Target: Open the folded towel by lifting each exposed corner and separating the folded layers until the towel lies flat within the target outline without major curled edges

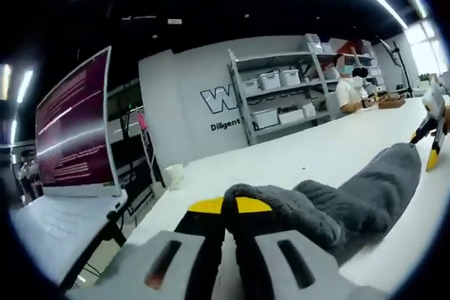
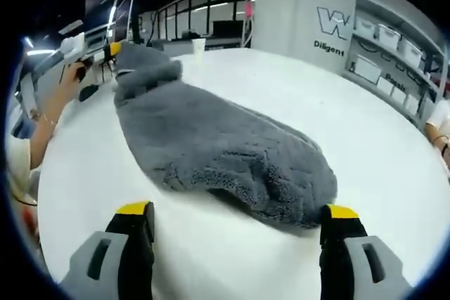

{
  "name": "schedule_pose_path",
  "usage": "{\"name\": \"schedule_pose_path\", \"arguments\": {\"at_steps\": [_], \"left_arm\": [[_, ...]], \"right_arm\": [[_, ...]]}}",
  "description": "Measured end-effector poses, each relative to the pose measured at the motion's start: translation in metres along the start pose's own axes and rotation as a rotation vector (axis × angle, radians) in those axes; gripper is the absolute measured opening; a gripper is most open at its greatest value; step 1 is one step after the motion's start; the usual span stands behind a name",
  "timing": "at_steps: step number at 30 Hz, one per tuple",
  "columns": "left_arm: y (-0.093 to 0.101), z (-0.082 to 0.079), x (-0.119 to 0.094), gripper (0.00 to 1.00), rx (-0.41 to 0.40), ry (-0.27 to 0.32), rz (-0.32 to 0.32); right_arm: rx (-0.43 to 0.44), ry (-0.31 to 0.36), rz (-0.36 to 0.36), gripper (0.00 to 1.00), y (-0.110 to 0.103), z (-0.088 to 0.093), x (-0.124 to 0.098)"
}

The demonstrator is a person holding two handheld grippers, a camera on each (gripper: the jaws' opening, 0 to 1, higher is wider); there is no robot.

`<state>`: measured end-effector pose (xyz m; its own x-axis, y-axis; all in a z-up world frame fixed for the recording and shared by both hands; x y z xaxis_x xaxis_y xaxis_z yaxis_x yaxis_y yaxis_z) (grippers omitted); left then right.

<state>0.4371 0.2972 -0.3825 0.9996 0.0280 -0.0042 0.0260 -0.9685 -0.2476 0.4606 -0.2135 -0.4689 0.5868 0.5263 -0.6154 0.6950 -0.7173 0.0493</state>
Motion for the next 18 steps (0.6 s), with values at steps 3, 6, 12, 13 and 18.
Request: {"name": "schedule_pose_path", "arguments": {"at_steps": [3,6,12,13,18], "left_arm": [[-0.011,0.008,-0.004,0.02,0.012,-0.036,-0.023],[-0.017,0.019,-0.008,0.02,0.036,-0.094,-0.040],[-0.020,0.045,-0.011,0.02,0.124,-0.227,-0.042],[-0.021,0.047,-0.012,0.02,0.134,-0.241,-0.048],[-0.028,0.063,-0.014,0.03,0.185,-0.327,-0.059]], "right_arm": [[0.000,0.009,-0.012,0.99,0.001,-0.003,0.001],[0.002,0.013,-0.017,0.99,0.002,-0.005,0.002],[0.000,0.008,-0.013,0.99,0.005,-0.006,0.004],[-0.002,0.006,-0.013,0.99,0.005,-0.006,0.004],[-0.003,0.007,-0.016,0.99,0.004,-0.007,0.004]]}}
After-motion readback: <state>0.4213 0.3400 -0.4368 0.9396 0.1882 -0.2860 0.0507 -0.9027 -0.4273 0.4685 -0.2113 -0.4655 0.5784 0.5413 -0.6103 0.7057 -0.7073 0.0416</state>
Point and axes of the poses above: the point that each gripper's makers call its tool centre point, and the gripper's own axes: x roughly forward along the fingers, y roughly to its right, z roughly out of its underside, the point moved 8 cm from there along -x, roughly backward along the fingers, and after that the axes turned 3 degrees about y, right-handed, at the moved point
